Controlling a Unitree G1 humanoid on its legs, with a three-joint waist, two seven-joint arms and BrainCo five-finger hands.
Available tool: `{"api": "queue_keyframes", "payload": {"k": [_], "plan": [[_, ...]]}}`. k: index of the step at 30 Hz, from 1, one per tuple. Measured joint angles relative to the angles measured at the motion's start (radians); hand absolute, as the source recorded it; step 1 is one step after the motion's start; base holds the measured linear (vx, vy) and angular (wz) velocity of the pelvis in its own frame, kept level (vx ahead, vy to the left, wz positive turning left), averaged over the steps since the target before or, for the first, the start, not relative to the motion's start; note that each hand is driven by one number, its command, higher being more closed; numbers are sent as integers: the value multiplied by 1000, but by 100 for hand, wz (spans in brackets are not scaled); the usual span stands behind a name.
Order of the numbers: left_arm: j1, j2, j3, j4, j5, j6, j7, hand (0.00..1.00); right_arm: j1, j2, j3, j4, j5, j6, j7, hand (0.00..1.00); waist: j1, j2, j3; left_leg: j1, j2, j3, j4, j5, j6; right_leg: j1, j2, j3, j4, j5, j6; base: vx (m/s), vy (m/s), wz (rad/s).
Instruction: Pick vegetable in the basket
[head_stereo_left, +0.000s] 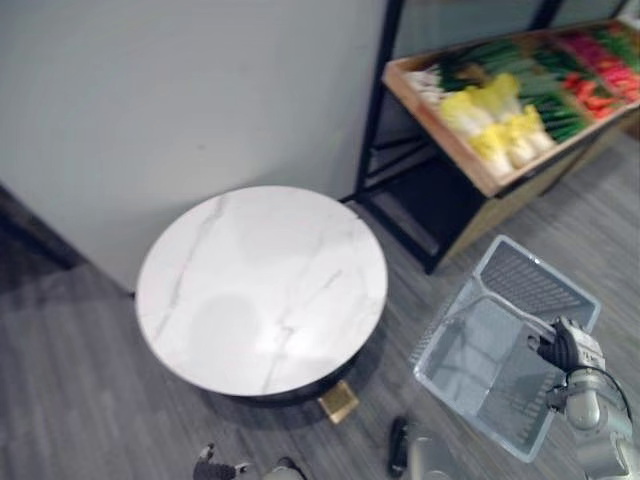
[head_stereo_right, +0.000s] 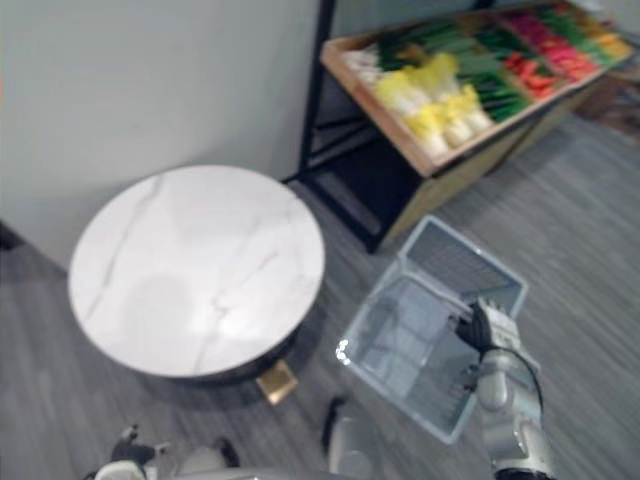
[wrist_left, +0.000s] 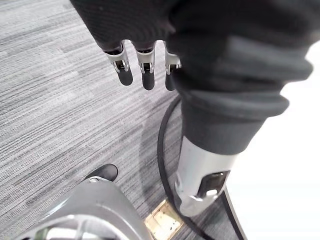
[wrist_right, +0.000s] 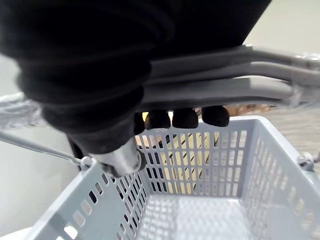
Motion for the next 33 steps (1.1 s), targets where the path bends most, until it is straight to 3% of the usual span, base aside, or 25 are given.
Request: {"api": "queue_keyframes", "payload": {"k": [2,5,6,7,8,9,11,14,16,17,18,20,21,22,24,25,26,28,29,33], "plan": [[-1,-1,3,0,2,0,-3,0,-31,-1,4,0,0,-2,0,100,20,-4,-1,3,14,85,-16,19,4,63,-49,-23,50,0,0,-223,21,-124],[2,-1,17,5,10,1,-3,0,-57,0,48,-1,1,-11,2,100,31,-18,-19,-29,43,177,-14,53,-3,146,-116,-35,-27,27,28,-223,-196,-108],[-1,-2,29,3,10,0,-3,0,-60,3,57,-2,1,-18,3,100,44,-30,-29,-46,59,214,-3,71,-13,166,-114,-31,-118,48,83,-150,-270,-79],[-5,-3,39,7,12,1,-3,0,-66,3,61,-1,0,-18,4,100,47,-22,-31,-54,68,225,-2,85,-12,172,-89,-41,-162,27,101,-181,-339,-101],[-2,-40,44,12,13,2,-4,0,-74,-7,70,-1,0,-16,5,100,53,15,-45,-65,89,242,-32,126,-8,176,-45,-52,-252,16,117,-180,-352,-95],[0,-65,45,9,12,0,4,0,-76,-10,79,-1,0,-13,5,100,54,28,-48,-58,95,262,-66,169,-5,192,-24,-57,-324,-5,148,-210,-439,-88],[-4,-67,42,9,12,1,1,0,-76,-10,86,-1,1,-3,5,100,51,40,-50,-43,106,305,-70,195,-13,209,1,-56,-383,-42,202,-144,-372,-68],[1,-97,40,4,12,2,0,0,-64,-16,116,2,2,4,4,100,41,76,-63,-2,192,343,-17,224,-27,278,84,-55,-508,-42,202,-75,-306,-60],[-5,-97,32,-4,12,1,0,0,-47,-15,117,0,3,2,-1,100,37,89,-62,9,260,341,57,224,-28,336,128,-64,-588,-42,201,-38,-237,-36],[-6,-98,31,-4,12,2,0,0,-45,-16,117,0,2,2,-1,100,36,93,-62,11,269,339,70,224,-28,344,134,-66,-597,-42,201,-42,-204,-33],[-5,-101,23,-8,12,2,0,0,-37,-22,117,0,2,2,-1,100,29,102,-58,18,299,318,121,230,-28,371,147,-62,-622,-46,194,-37,-143,-45],[-2,-103,13,-19,12,1,-1,0,-46,-26,122,1,1,5,-1,100,46,108,-39,-11,337,185,270,280,-11,396,144,-4,-631,-55,180,-34,-104,-80],[5,-106,6,-21,11,-1,0,0,-70,-38,149,6,1,7,-7,100,50,101,-28,-72,252,-25,277,164,-107,388,100,43,-629,-55,180,-40,52,-127],[15,-124,-4,-34,7,-9,0,0,-98,-64,178,11,4,7,-19,100,57,117,-23,-98,127,-203,203,119,-133,358,74,89,-623,-54,181,-55,144,-127],[17,-145,-14,-34,7,-10,2,0,-107,-77,204,13,4,7,-26,100,64,151,-19,-93,64,-287,121,137,-124,348,80,125,-620,-50,188,-12,158,-92],[17,-152,-18,-29,3,-9,3,0,-107,-69,226,28,4,6,-25,100,68,167,-19,-66,60,-298,98,115,-116,345,99,147,-618,-47,199,30,129,-61],[15,-145,-19,-34,-1,-10,-1,0,-107,-64,241,40,6,0,-23,100,70,167,-19,-57,46,-310,91,112,-119,339,93,155,-620,-39,209,6,127,-43],[11,-124,-35,-51,-2,-16,-3,0,-108,-62,250,45,10,-22,-21,100,71,128,4,-65,23,-311,76,112,-119,327,73,153,-641,-27,225,-81,103,-11],[11,-122,-35,-52,-3,-19,-3,0,-109,-62,250,45,10,-24,-21,100,73,127,5,-65,20,-311,63,112,-119,324,73,153,-645,-24,225,-104,103,6],[11,-133,-48,-51,-3,-24,-2,0,-113,-68,250,64,11,-29,-21,100,72,153,2,-63,17,-318,-28,129,-138,291,86,149,-655,-13,226,-106,40,5]]}}
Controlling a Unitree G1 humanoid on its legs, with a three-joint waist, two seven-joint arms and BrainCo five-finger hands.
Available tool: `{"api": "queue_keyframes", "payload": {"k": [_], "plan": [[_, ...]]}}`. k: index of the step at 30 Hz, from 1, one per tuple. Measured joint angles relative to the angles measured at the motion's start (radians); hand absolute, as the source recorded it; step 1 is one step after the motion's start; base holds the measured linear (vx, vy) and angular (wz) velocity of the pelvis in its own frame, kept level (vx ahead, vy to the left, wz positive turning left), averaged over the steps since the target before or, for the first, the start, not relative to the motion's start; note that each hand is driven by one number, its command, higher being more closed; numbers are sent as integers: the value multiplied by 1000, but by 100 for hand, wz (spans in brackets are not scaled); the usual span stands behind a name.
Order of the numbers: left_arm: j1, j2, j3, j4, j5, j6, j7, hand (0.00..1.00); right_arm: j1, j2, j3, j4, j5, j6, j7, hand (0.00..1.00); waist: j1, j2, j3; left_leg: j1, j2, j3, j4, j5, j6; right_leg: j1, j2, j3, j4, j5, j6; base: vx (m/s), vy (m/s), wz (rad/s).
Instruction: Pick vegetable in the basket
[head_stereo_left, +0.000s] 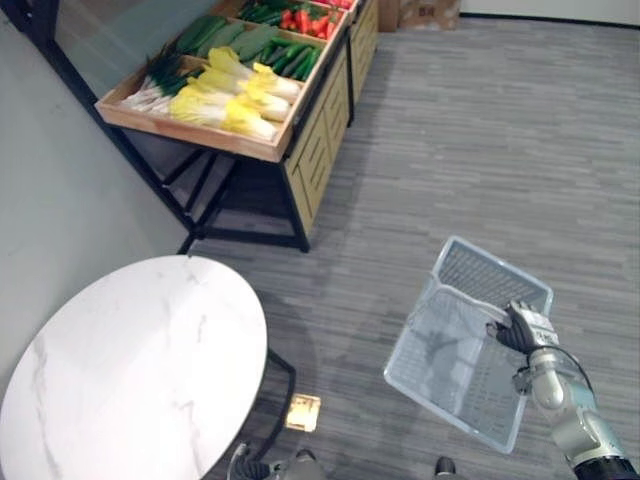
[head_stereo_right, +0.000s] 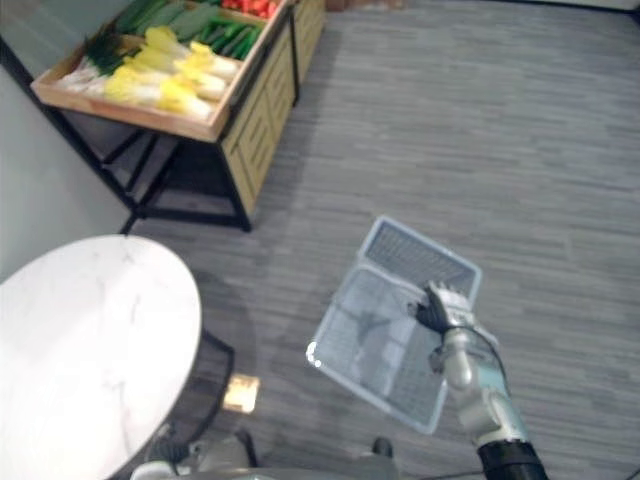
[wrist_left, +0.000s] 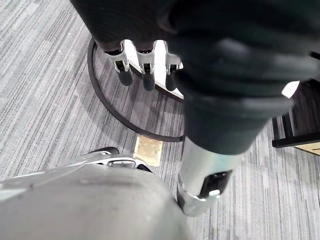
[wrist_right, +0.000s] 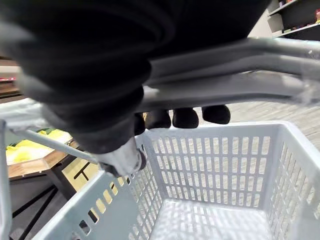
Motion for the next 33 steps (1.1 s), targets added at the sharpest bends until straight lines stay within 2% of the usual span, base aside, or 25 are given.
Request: {"api": "queue_keyframes", "payload": {"k": [4,10,12,13,14,15,16,18,21,24,25,26,27,28,29,30,31,33], "plan": [[5,-1,-22,1,-2,0,-1,0,0,0,2,39,0,-1,4,100,0,13,-5,17,-1,-23,-84,15,-13,-25,14,4,3,15,-3,-100,12,-5],[6,14,-19,0,-5,-6,-1,0,5,2,3,62,0,5,21,100,11,-25,7,36,-35,-12,-90,-2,-15,-42,-15,45,-9,21,12,-97,53,-17],[4,20,-17,0,-6,-7,-2,0,8,16,-22,63,-1,11,21,100,22,-53,14,23,-73,-30,-65,-35,-2,-78,-48,60,51,-6,9,-35,106,-10],[4,23,-18,-7,-7,-8,-2,0,13,26,-48,63,-1,14,21,100,22,-60,14,-7,-96,-54,2,-69,23,-97,-72,61,93,-19,0,10,119,-6],[5,25,-25,-10,-7,-8,-1,0,16,33,-62,63,-1,20,21,100,24,-59,15,-13,-99,-60,16,-95,30,-102,-80,61,124,-21,-7,34,121,-8],[3,30,-35,-9,-8,-7,-1,0,16,48,-67,65,0,34,22,100,24,-57,17,-12,-90,-62,20,-110,31,-173,-90,51,279,-10,-47,9,111,-8],[8,41,-41,-6,-7,-6,-1,0,21,67,-64,65,-2,39,20,100,20,-57,18,16,-87,-66,-11,-108,33,-238,-88,50,408,40,-114,27,107,-11],[10,51,-44,-1,-8,-3,-1,0,19,85,-64,64,3,40,21,100,21,-51,26,78,-71,-71,-68,-89,47,-273,-87,31,473,75,-128,141,69,-15],[1,86,-43,0,-8,5,-1,0,-6,108,-70,65,3,35,18,100,21,-92,33,88,-55,-74,-96,-84,48,-278,-59,-12,287,63,-131,167,-51,-1],[-24,79,-43,0,-8,12,1,0,-23,108,-97,80,2,41,15,100,21,-91,38,109,-43,-82,-107,-101,21,-281,-52,4,88,94,-89,184,-128,11],[-27,80,-40,0,-8,16,1,0,-23,109,-97,90,2,43,15,100,21,-92,40,123,-36,-90,-109,-112,2,-280,-53,9,44,98,-84,265,-242,30],[-29,86,-28,0,-8,16,4,0,-18,116,-98,96,2,46,15,100,16,-107,36,138,-34,-110,-111,-126,-34,-273,-58,20,23,97,-82,324,-331,58],[-44,83,-21,4,-9,17,8,0,-16,115,-106,102,-1,55,15,100,0,-86,40,148,-10,-140,-115,-137,-67,-279,-46,19,86,176,-20,266,-286,58],[-49,61,-21,5,-9,17,8,0,-16,107,-112,103,-1,65,16,100,0,-44,35,151,26,-156,-124,-138,-71,-294,-15,-6,131,131,-43,307,-270,31],[-42,33,-17,-1,-9,12,9,0,-18,102,-115,103,-2,75,16,100,6,0,19,155,71,-165,-138,-106,-85,-339,22,-21,215,75,-71,277,-196,-3],[-43,21,-16,1,-9,14,10,0,-22,103,-119,102,-1,76,17,100,7,17,16,155,91,-171,-132,-72,-99,-358,36,-28,277,41,-80,363,-281,-2],[-41,14,-8,4,-9,16,12,0,-15,103,-121,101,-1,76,18,100,-1,16,18,147,100,-190,-109,-42,-94,-363,43,-36,325,-3,-90,337,-307,18],[-36,-5,8,6,-9,16,20,0,5,102,-134,91,1,74,17,100,-4,9,19,96,118,-228,32,11,-50,-332,44,-67,387,-83,-112,390,-376,36]]}}
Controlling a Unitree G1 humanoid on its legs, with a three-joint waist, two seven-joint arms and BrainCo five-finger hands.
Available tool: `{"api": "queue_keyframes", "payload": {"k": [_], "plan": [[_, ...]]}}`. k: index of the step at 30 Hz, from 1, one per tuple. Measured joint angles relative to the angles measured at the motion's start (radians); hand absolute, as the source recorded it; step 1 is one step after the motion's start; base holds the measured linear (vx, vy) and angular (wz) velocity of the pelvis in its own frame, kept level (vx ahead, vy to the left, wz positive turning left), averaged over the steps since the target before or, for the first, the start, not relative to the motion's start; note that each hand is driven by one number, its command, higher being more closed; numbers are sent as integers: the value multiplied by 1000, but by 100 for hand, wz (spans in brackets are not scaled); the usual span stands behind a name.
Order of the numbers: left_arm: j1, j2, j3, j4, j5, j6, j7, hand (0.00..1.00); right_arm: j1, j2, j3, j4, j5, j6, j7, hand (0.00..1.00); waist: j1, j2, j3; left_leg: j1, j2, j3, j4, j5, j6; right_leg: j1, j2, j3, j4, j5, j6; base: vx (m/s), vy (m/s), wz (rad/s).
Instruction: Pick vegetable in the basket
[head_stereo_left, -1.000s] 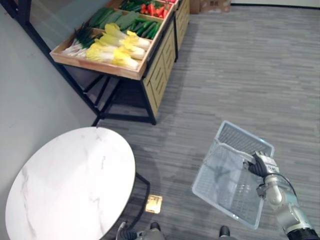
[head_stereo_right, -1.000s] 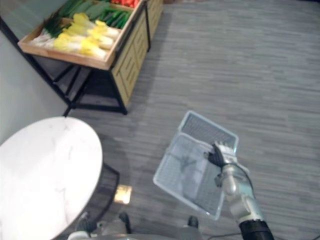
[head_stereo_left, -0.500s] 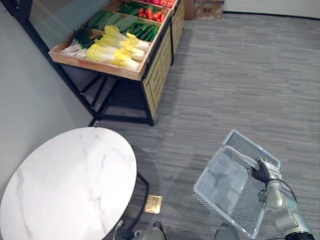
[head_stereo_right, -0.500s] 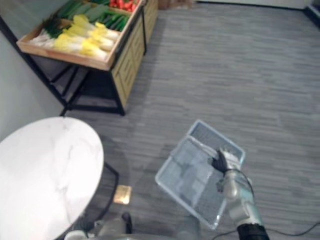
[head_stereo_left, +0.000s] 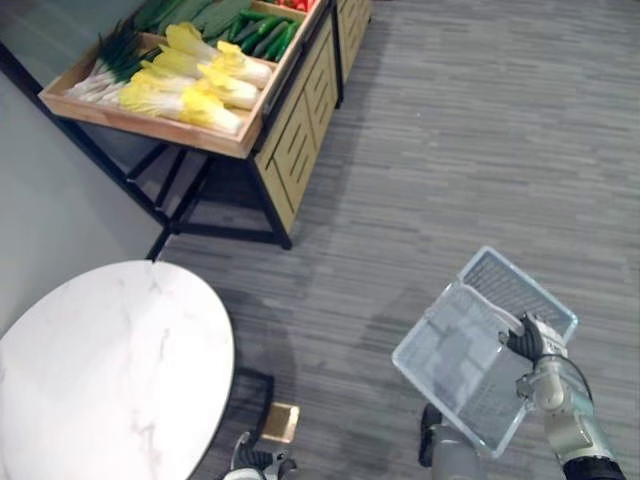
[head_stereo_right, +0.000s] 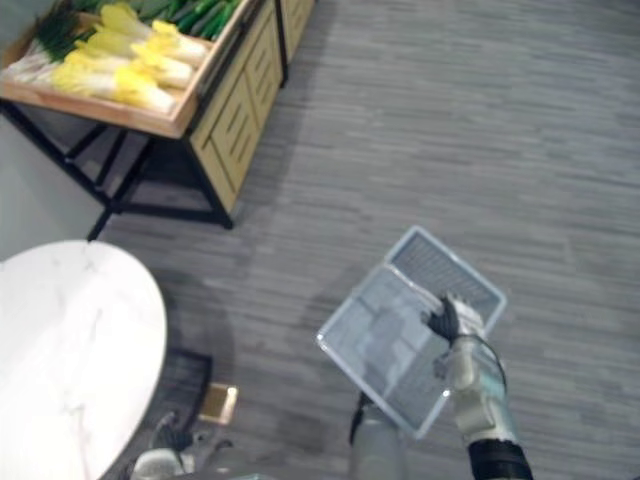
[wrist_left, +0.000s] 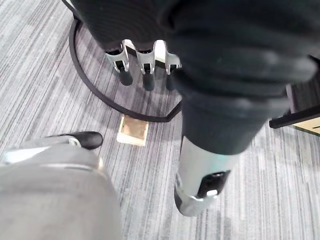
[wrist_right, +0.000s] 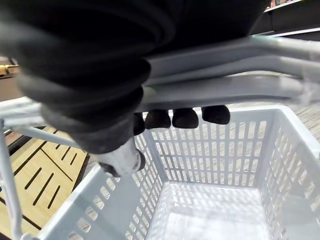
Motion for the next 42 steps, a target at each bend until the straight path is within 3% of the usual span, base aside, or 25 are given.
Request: {"api": "queue_keyframes", "payload": {"k": [4,5,6,7,10,13,14,15,17,20,22,23,26,27,28,29,30,31,32,33,35,37,38,40,42], "plan": [[6,8,6,-27,-34,-1,3,0,34,-21,1,-7,0,-3,0,100,8,-31,16,-130,34,20,275,254,125,169,9,-65,-87,-42,-45,325,-285,34],[7,10,7,-29,-37,-1,3,0,35,-27,1,-10,0,-2,0,100,11,-30,16,-150,30,33,332,210,126,195,12,-67,-109,-45,-50,268,-221,15],[7,9,5,-32,-37,-1,2,0,36,-37,1,-10,-1,-2,0,100,21,-29,15,-190,14,55,444,99,123,234,20,-68,-150,-47,-53,212,-177,4],[8,8,5,-36,-38,-1,2,0,38,-41,1,-10,0,-2,0,100,29,-30,16,-216,-12,76,496,45,128,263,23,-72,-177,-48,-55,126,-102,5],[9,6,0,-64,-37,-14,-4,0,35,-42,3,-23,0,-2,1,100,50,-33,17,-308,-103,188,451,-65,141,330,43,-97,-251,-50,-58,206,-18,8],[14,2,-2,-65,-34,-12,-5,0,19,-48,3,-26,0,-3,1,100,60,-31,17,-311,-192,261,178,-57,132,351,44,-99,-283,-43,-45,223,116,-3],[31,-2,-1,-63,-30,-5,-10,0,5,-52,4,-25,-1,-3,2,100,66,-20,10,-296,-254,247,-56,22,112,359,48,-98,-302,-44,-22,301,215,-14],[44,-5,1,-60,-26,0,-15,0,-1,-57,4,-19,-1,-3,1,100,74,6,5,-267,-270,219,-152,112,143,377,63,-91,-312,-52,-7,309,223,-15],[43,6,7,-41,-20,1,-20,0,-17,-51,29,13,0,-3,2,100,86,-36,19,-249,-325,209,-144,91,209,422,34,-87,-348,-49,7,328,166,36],[46,4,13,-27,-19,3,-21,0,-58,-60,68,40,-4,-2,3,100,98,-38,21,-272,-331,212,-28,26,256,475,24,-86,-378,-30,38,228,94,31],[55,4,45,-23,-19,8,-21,0,-97,-56,106,49,3,-17,3,100,101,-38,21,-248,-336,231,1,-3,267,518,11,-77,-384,5,89,208,90,16],[57,5,48,-22,-19,9,-21,0,-103,-56,115,48,6,-28,3,100,103,-40,22,-235,-339,234,-7,-10,266,522,8,-72,-375,7,94,146,63,0],[72,-16,40,6,-18,10,-21,0,-93,-40,119,50,7,-47,3,100,112,-38,6,-143,-361,234,-118,-49,263,413,-41,-44,-67,-26,142,131,105,2],[85,0,27,5,-17,9,-20,0,-83,-26,121,50,5,-46,4,100,109,-55,0,-111,-383,236,-143,-50,264,311,-92,-2,166,-19,155,176,153,21],[90,17,13,4,-17,11,-22,0,-66,-8,123,52,-2,-46,6,100,103,-95,0,-78,-420,229,-152,-61,276,219,-145,59,373,51,170,322,146,55],[93,41,5,3,-18,14,-20,0,-43,6,124,55,-3,-44,11,100,87,-119,0,-38,-441,191,-163,-71,289,165,-162,99,512,179,150,257,79,68],[93,45,-5,2,-18,19,-20,0,-32,11,124,56,-3,-42,12,100,81,-122,0,-19,-443,170,-165,-79,297,144,-161,108,570,226,139,311,9,71],[94,48,-17,-7,-19,23,-20,0,-26,17,124,63,-3,-39,14,100,80,-124,4,16,-435,146,-163,-92,308,93,-151,113,656,157,61,251,-10,42],[93,49,-17,-11,-18,23,-21,0,-27,17,122,64,-5,-35,14,100,80,-120,7,34,-429,133,-163,-101,308,71,-146,104,675,114,32,352,-20,44],[91,47,-19,-26,-19,23,-20,0,-27,16,112,64,-4,-30,13,100,78,-108,7,63,-421,104,-162,-116,309,33,-139,69,661,37,-9,269,-26,43],[83,49,-33,-39,-20,21,-20,0,-28,15,102,63,-3,-29,13,100,53,-100,2,89,-410,55,-164,-114,301,1,-127,25,491,-16,-13,294,-91,94],[70,47,-34,-48,-21,18,-20,0,-28,16,75,63,-3,-26,12,100,32,-93,3,101,-395,0,-165,-120,285,-7,-91,52,203,-8,-2,359,-177,114],[62,46,-36,-53,-21,18,-20,0,-27,15,42,63,-3,-23,11,100,31,-90,1,101,-382,-40,-165,-129,260,-11,-67,122,-30,26,39,345,-203,85],[58,45,-36,-53,-21,19,-20,0,-27,15,5,63,-3,-16,7,100,40,-96,-3,105,-371,-74,-164,-151,224,-15,-70,184,-216,65,73,388,-250,74],[60,52,-36,-42,-20,19,-20,0,-22,15,-11,62,-3,-5,3,100,46,-110,-8,126,-356,-105,-158,-184,170,-7,-82,204,-304,101,73,444,-380,77]]}}
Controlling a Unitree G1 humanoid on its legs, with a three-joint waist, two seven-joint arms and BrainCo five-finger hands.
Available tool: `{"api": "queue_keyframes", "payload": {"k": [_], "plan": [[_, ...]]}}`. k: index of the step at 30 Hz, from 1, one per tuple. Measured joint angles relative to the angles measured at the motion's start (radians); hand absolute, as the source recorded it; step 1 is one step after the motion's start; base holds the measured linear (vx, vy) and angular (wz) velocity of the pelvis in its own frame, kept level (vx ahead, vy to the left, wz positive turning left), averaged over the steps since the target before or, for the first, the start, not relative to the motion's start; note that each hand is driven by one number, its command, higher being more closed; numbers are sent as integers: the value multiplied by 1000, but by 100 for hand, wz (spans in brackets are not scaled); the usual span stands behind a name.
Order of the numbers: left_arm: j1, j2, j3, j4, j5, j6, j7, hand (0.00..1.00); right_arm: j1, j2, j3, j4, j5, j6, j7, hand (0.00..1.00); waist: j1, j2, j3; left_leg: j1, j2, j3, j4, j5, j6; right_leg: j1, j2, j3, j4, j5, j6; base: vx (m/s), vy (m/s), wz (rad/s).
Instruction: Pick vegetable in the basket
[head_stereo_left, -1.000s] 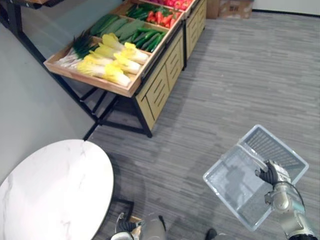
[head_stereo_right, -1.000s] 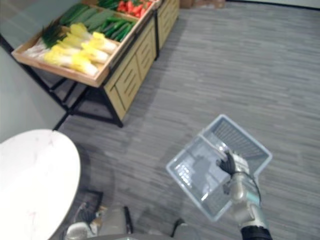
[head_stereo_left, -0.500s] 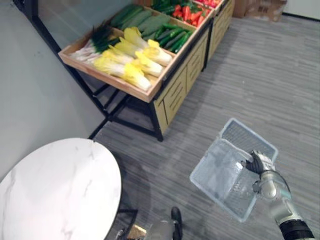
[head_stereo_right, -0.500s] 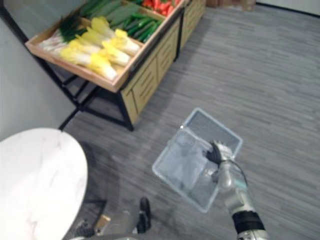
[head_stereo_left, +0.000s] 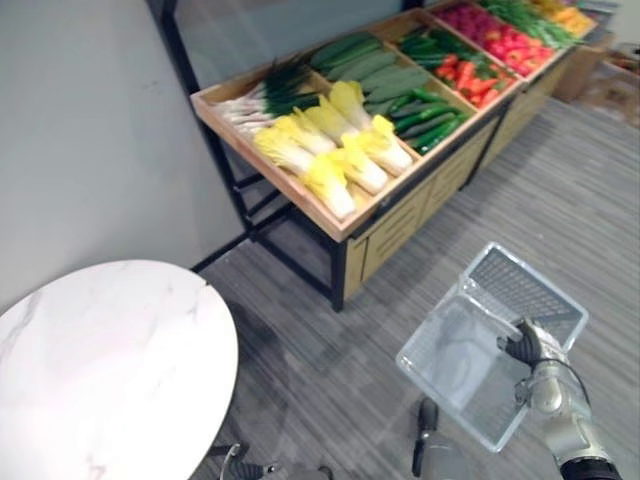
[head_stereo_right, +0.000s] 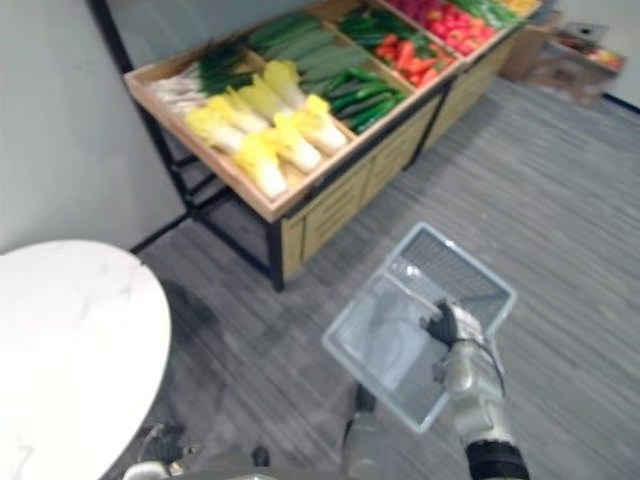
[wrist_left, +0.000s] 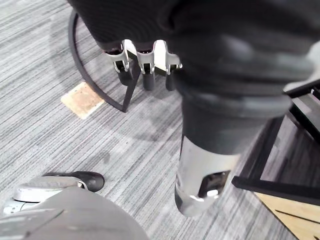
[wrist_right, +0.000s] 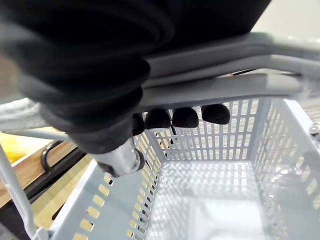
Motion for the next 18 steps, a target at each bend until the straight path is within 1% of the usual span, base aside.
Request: {"api": "queue_keyframes", "payload": {"k": [1,2,3,4,5,6,7,8,9,10,11,12,13,14,15,16,17,18], "plan": [[6,12,2,3,0,0,1,0,14,5,0,-3,1,3,-1,100,-5,-17,-10,16,9,-28,6,-34,-41,18,-10,-9,0,2,-2,463,-458,86],[12,25,3,6,0,0,1,0,26,7,-1,-6,1,3,-1,100,-7,-27,-17,22,14,-39,10,-54,-56,27,-14,-16,3,26,-7,453,-501,84],[3,11,13,22,0,3,0,0,33,6,-20,-3,2,7,0,100,-5,10,-23,21,73,-58,37,-94,-85,21,14,-57,62,112,-1,446,-494,59],[4,-16,23,26,0,1,1,0,32,5,-32,1,1,13,0,100,-3,47,-31,13,124,-69,58,-102,-96,22,61,-92,81,85,-26,506,-541,45],[4,-42,34,39,0,-1,0,0,25,4,-32,10,1,16,0,100,-3,86,-52,-27,169,-69,119,-81,-109,23,101,-121,92,61,-61,406,-412,23],[4,-54,35,48,0,-1,0,0,22,4,-32,16,3,16,0,100,-6,90,-54,-64,182,-70,187,-57,-114,24,112,-139,110,49,-77,361,-398,21],[4,-55,47,51,-3,-1,0,0,25,4,-32,17,11,16,0,100,-6,88,-52,-108,188,-73,271,-23,-105,27,116,-157,137,24,-94,336,-399,45],[0,-55,64,52,-15,-1,2,0,35,3,-41,17,12,17,0,100,-18,88,-51,-169,197,-69,392,39,-100,56,115,-189,156,-8,-110,332,-388,53],[-5,-55,67,53,-17,-1,3,0,46,1,-47,17,12,18,0,100,-18,88,-49,-192,204,-62,447,82,-100,81,117,-205,155,-21,-117,606,-573,149],[-19,-54,66,12,-17,-14,5,0,121,-11,-152,9,49,24,-36,100,-15,71,-33,-358,226,200,623,109,-18,273,108,-317,64,-84,-146,536,-405,126],[-20,-55,60,6,-17,-14,4,0,120,-12,-172,7,49,24,-43,100,-13,75,-31,-368,221,231,552,137,-15,272,109,-325,63,-85,-140,497,-322,114],[-20,-56,58,6,-16,-13,4,0,119,-12,-185,7,49,24,-45,100,-13,80,-31,-369,215,240,506,179,-21,273,113,-327,65,-87,-135,166,52,15],[-22,-53,59,4,-15,-13,3,0,120,-9,-188,7,49,29,-45,100,-15,72,-26,-359,207,250,482,178,-21,276,107,-328,64,-85,-130,163,65,20],[-24,-47,60,1,-15,-13,2,0,120,-9,-202,5,50,29,-45,100,-18,66,-8,-367,200,260,481,180,-22,291,98,-334,37,-83,-127,145,71,29],[-29,-44,62,1,-15,-15,0,0,123,-2,-222,1,49,30,-45,100,-21,62,10,-375,193,262,485,158,-23,313,96,-342,10,-92,-124,92,64,57],[-36,-45,73,7,-9,-15,-1,0,126,13,-265,1,49,45,-46,100,-33,57,15,-371,148,248,355,115,-33,340,85,-368,-32,-81,-113,73,85,69],[-35,-47,78,19,0,-9,1,0,127,11,-288,3,49,51,-51,100,-42,63,10,-355,117,226,166,142,-61,352,81,-386,-59,-69,-99,113,135,52],[-17,-55,77,21,2,-8,2,0,122,0,-315,15,49,52,-69,100,-36,92,11,-337,116,224,16,197,-78,354,102,-382,-74,-62,-84,135,167,5]]}}
